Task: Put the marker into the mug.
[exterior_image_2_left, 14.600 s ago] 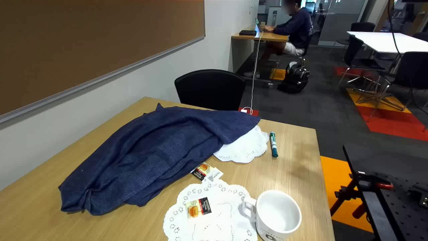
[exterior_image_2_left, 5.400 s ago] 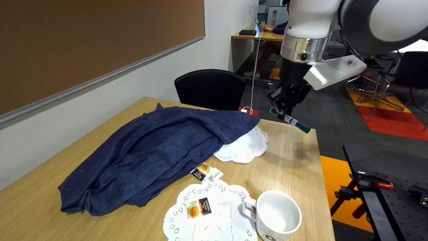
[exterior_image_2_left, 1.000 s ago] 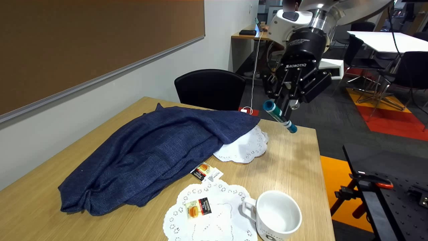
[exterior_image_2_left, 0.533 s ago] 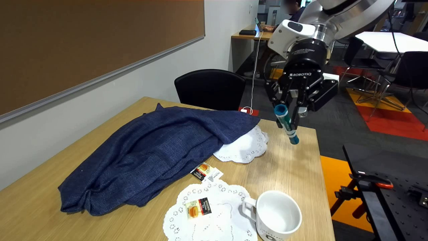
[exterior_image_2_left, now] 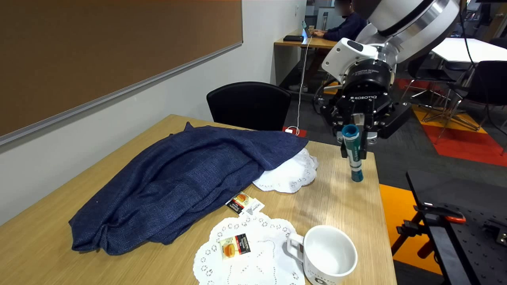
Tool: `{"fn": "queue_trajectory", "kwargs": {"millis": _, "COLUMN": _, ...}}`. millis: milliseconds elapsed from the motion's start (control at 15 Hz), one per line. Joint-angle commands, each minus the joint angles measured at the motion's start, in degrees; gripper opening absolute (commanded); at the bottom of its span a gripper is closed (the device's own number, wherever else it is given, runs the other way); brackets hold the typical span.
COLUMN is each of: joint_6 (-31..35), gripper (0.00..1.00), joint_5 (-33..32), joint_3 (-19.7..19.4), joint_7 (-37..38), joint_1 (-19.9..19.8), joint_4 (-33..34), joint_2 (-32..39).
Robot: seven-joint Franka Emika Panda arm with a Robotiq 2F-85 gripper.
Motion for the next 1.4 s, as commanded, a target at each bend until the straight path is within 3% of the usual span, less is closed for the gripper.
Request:
{"fn": "queue_trajectory", "kwargs": {"millis": 0, "joint_6": -2.5, "gripper": 0.05, "joint_5": 5.1, "joint_3": 0.5, "joint_7": -6.1, "joint_1": -1.6, "joint_4": -1.8, "joint_2": 1.0}}
{"fn": "queue_trajectory", "kwargs": {"millis": 333, "joint_6": -1.5, "gripper": 0.05, "joint_5": 10.9, "joint_3": 0.6, "joint_7": -15.8, "joint_1": -1.5, "joint_4": -5.3, "joint_2": 1.9}}
{"fn": "queue_trajectory", "kwargs": {"millis": 400, "joint_6": -0.7, "gripper": 0.05, "joint_5": 8.6, "joint_3": 0.6, "joint_7": -12.0, "joint_1": -1.2, "joint_4": -3.8, "joint_2": 2.0}}
{"fn": "queue_trajectory", "kwargs": {"millis": 467, "joint_6": -0.7, "gripper": 0.2, "joint_5": 8.8, "joint_3": 0.6, "joint_7": -12.5, "joint_1": -1.2, "joint_4": -4.2, "joint_2": 2.3}}
{"fn": "queue_trajectory", "kwargs": {"millis": 733, "joint_6": -0.6, "gripper": 0.2, "joint_5": 8.8, "joint_3": 0.6, "joint_7": -12.5, "joint_1": -1.2, "joint_4": -4.1, "joint_2": 2.4}}
{"fn": "queue_trajectory", "kwargs": {"millis": 800, "joint_6": -0.4, "gripper": 0.05, "joint_5": 9.0, "joint_3": 0.8, "joint_7": -13.8, "joint_1": -1.1, "joint_4": -3.9, "joint_2": 2.1}}
{"fn": "queue_trajectory", "kwargs": {"millis": 1200, "joint_6": -1.3, "gripper": 0.05, "joint_5": 9.2, "joint_3": 0.8, "joint_7": -23.6, "joint_1": -1.3, "joint_4": -5.0, "joint_2": 2.4}}
{"fn": "queue_trajectory", "kwargs": {"millis": 1333, "joint_6": -1.9, "gripper": 0.05, "joint_5": 8.8, "joint_3": 0.9, "joint_7": -21.2, "joint_1": -1.0, "joint_4": -4.3, "joint_2": 0.2}}
